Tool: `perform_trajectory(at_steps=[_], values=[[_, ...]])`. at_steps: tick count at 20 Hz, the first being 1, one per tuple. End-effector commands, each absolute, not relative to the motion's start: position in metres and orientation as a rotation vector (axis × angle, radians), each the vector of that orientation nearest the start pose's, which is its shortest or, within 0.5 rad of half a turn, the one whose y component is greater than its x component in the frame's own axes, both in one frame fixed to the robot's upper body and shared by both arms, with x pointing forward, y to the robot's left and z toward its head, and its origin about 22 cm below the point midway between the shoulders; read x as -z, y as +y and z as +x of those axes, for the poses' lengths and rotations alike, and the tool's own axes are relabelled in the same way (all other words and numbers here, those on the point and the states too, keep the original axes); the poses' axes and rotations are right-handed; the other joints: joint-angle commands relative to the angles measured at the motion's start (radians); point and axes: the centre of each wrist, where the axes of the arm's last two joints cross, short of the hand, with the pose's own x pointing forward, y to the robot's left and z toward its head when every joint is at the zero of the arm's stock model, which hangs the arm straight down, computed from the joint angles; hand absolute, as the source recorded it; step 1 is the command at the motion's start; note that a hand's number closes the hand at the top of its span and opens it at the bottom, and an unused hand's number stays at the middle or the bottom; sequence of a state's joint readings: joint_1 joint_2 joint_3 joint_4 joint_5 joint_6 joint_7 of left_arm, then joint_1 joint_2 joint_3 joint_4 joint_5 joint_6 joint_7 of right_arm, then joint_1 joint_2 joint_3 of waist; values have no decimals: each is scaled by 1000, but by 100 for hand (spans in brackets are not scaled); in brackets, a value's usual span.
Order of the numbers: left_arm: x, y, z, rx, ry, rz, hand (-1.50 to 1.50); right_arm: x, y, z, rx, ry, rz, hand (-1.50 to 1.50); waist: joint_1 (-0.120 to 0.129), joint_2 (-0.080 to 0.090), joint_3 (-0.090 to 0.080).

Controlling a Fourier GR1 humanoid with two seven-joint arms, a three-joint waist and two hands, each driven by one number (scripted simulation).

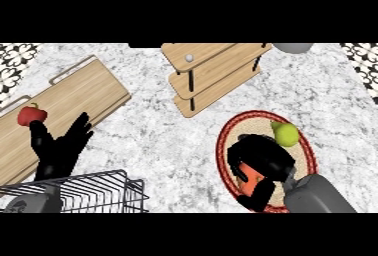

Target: Pick the squash from the placemat and place it in the tiered shelf

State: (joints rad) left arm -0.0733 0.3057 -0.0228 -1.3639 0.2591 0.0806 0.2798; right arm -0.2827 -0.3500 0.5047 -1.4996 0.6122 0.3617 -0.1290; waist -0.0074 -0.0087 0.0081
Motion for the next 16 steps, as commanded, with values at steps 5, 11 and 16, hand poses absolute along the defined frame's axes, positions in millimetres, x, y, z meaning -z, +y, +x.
perform_trajectory(at_steps=[5,11,16], values=[[10,282,252,-61,-1104,98,0,-137,-190,252,-1343,-1804,-175,150,-11,-1,-8],[18,285,240,-50,-1104,112,0,-218,-212,242,-1154,-1867,-293,150,-1,2,-9],[24,295,247,-51,-1096,99,0,-274,-213,247,-1058,-1892,-327,150,6,5,-9]])
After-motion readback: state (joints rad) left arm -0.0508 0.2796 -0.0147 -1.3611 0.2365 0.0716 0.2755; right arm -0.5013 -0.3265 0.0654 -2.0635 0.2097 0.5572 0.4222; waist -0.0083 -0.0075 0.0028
